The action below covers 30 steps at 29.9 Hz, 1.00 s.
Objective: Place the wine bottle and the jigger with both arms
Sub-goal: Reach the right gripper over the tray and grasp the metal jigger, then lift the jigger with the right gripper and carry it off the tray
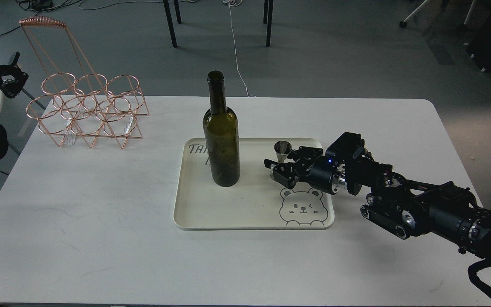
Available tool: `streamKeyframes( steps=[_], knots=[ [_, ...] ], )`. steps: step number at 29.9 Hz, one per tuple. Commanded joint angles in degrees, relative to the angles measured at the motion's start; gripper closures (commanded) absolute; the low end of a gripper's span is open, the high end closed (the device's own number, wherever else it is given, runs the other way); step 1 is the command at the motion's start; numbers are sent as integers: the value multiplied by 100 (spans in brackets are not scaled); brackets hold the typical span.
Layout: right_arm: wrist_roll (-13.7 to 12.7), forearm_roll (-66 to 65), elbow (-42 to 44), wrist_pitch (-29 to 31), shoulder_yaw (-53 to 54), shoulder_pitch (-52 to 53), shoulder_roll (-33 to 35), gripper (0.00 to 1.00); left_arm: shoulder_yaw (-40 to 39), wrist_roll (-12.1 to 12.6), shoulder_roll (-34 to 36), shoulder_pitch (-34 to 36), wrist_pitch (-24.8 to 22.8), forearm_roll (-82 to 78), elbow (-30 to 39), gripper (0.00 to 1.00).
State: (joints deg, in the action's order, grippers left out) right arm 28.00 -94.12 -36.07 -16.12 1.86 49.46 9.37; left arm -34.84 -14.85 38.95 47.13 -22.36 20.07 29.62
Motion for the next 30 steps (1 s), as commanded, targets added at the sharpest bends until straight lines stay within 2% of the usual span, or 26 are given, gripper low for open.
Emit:
streamKeyframes(
  steps=[1, 5, 9, 17, 30],
  knots=[
    [0, -1, 135, 4, -1, 37, -58, 68, 3, 0, -1, 15, 3, -3, 0, 2],
    [0, -1, 153, -5, -1, 72, -58, 86, -5, 0, 7, 33, 3, -3, 0, 2],
    [0, 8, 118, -75, -1, 81, -40, 99, 30, 0, -1, 94, 30, -3, -18, 2],
    [0, 25, -207, -540, 7, 108, 109, 99, 21, 0, 16, 164, 30, 6, -18, 2],
    [0, 200, -506, -910, 719, 29, 1892, 99, 12, 0, 183, 270, 30, -12, 0, 2]
  ],
)
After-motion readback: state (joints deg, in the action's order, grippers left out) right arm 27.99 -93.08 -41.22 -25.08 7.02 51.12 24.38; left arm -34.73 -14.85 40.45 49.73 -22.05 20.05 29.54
